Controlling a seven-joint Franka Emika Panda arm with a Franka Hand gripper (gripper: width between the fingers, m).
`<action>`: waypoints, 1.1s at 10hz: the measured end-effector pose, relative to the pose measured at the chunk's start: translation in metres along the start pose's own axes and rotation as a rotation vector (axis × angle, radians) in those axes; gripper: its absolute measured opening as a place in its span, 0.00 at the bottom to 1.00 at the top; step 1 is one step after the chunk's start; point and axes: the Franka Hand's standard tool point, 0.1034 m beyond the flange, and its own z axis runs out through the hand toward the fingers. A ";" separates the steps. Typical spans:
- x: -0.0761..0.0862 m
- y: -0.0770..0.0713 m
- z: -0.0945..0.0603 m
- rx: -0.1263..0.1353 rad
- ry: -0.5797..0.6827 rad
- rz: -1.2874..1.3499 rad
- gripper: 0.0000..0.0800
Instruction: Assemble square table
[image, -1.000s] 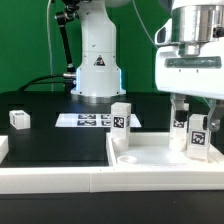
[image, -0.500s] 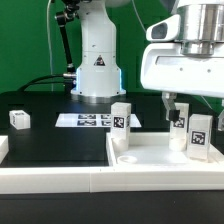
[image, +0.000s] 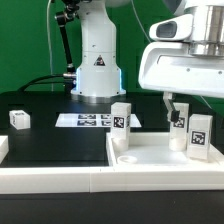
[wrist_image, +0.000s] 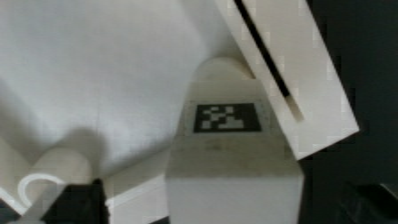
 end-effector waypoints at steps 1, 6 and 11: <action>0.000 -0.001 0.000 0.001 0.000 0.005 0.70; 0.001 0.000 0.000 0.002 0.000 0.104 0.36; 0.004 0.006 0.001 0.027 0.019 0.548 0.36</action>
Offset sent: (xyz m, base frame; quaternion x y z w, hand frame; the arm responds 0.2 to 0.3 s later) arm 0.0000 0.0000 0.0000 0.0000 0.0000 0.0650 0.9979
